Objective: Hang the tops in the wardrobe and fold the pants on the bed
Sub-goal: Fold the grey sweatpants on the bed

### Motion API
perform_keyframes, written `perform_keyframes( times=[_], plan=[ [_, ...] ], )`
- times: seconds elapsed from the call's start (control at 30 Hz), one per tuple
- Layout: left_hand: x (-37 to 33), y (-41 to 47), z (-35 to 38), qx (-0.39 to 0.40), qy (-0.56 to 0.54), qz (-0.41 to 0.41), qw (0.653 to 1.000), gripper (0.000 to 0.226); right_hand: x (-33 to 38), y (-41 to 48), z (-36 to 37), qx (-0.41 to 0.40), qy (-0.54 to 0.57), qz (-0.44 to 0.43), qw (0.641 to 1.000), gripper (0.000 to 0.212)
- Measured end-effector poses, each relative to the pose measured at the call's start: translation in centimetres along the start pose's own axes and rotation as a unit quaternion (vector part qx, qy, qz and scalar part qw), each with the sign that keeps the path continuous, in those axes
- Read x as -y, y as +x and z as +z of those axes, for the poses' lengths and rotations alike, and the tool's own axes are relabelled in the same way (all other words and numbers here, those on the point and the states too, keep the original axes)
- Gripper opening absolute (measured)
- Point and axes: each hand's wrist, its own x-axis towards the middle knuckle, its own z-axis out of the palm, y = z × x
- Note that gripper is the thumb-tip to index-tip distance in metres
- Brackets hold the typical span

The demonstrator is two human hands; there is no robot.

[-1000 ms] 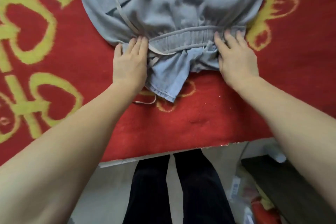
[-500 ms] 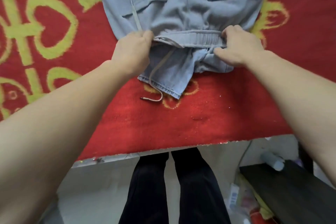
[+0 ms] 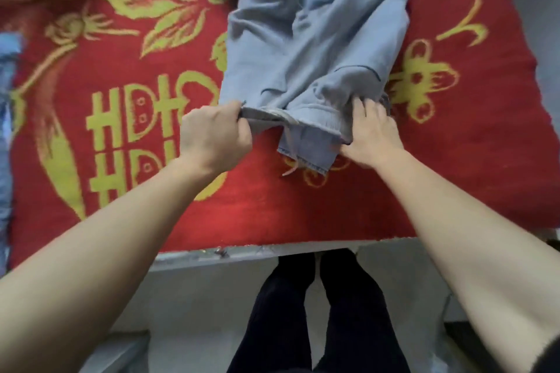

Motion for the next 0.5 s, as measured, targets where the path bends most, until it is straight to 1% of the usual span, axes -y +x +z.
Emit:
perform_keyframes(
  times=[0.07, 0.1, 0.13, 0.17, 0.2, 0.23, 0.27, 0.33, 0.4, 0.43, 0.5],
  plan=[
    [0.8, -2.8, -2.8, 0.012, -0.011, -0.054, 0.998, 0.018, 2.7, -2.5, -1.2, 0.032, 0.012, -0.031, 0.999, 0.126],
    [1.2, -4.0, -4.2, 0.013, -0.019, -0.079, 0.997, 0.02, 4.3, -3.9, -1.5, 0.031, 0.02, -0.042, 0.998, 0.125],
    [1.4, -5.0, -5.6, 0.01, -0.029, -0.097, 0.995, 0.022, 5.9, -5.4, -1.9, 0.022, 0.026, -0.051, 0.998, 0.113],
    [1.5, -5.8, -7.0, 0.005, -0.034, -0.109, 0.993, 0.023, 7.4, -6.7, -2.1, 0.011, 0.03, -0.059, 0.998, 0.093],
    [1.5, -6.6, -8.4, 0.001, -0.03, -0.112, 0.993, 0.024, 8.6, -7.8, -2.5, -0.002, 0.03, -0.069, 0.997, 0.068],
    [1.5, -7.3, -9.7, -0.004, -0.014, -0.107, 0.994, 0.023, 9.6, -8.8, -3.2, -0.012, 0.025, -0.075, 0.997, 0.049],
    [1.6, -7.8, -11.1, -0.004, 0.013, -0.099, 0.995, 0.023, 10.2, -9.6, -4.1, -0.016, 0.016, -0.073, 0.997, 0.037],
    [2.3, -8.6, -13.8, 0.023, 0.074, -0.093, 0.993, 0.023, 10.9, -10.7, -6.9, -0.031, -0.008, -0.058, 0.998, 0.029],
    [3.2, -9.8, -16.1, 0.07, 0.089, -0.094, 0.989, 0.021, 11.4, -11.8, -10.8, -0.061, -0.012, -0.034, 0.998, 0.026],
    [3.7, -10.5, -17.0, 0.086, 0.083, -0.09, 0.989, 0.025, 11.7, -12.4, -13.0, -0.082, -0.011, -0.031, 0.996, 0.025],
    [4.7, -12.5, -18.8, 0.085, 0.072, -0.07, 0.991, 0.042, 12.9, -14.4, -17.0, -0.126, -0.038, -0.057, 0.99, 0.024]
  ],
)
